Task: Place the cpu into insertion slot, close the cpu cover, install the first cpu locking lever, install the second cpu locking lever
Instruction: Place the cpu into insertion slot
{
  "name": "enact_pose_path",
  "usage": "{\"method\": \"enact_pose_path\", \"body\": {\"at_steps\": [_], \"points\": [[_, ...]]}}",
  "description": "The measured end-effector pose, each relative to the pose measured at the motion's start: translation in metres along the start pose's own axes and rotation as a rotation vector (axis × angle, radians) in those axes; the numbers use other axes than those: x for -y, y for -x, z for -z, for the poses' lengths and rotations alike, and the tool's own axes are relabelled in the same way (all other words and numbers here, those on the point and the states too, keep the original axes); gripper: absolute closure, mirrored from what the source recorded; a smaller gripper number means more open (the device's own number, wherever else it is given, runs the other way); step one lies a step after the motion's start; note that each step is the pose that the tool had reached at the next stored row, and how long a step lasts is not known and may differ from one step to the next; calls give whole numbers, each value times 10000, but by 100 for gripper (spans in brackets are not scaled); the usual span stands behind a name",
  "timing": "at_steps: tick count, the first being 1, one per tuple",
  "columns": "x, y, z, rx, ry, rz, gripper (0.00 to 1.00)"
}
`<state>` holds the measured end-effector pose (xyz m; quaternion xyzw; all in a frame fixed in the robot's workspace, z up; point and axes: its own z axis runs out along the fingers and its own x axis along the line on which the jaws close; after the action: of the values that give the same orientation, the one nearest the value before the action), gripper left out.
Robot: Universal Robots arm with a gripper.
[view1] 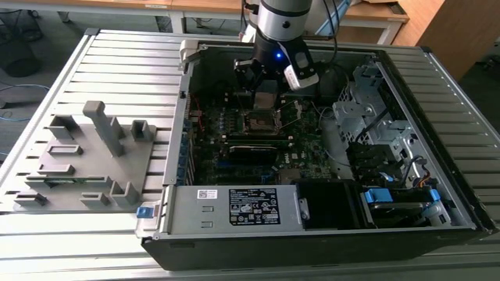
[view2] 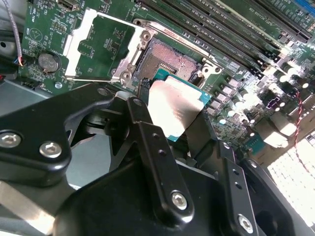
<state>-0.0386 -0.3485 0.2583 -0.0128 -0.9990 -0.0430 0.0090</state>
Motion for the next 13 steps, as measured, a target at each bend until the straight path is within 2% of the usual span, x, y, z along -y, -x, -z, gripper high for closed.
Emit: {"method": "enact_pose_path", "body": {"at_steps": [8, 13], "points": [[1, 0, -10, 1, 1, -4, 46], [-2, 0, 9, 2, 4, -3, 46]]}}
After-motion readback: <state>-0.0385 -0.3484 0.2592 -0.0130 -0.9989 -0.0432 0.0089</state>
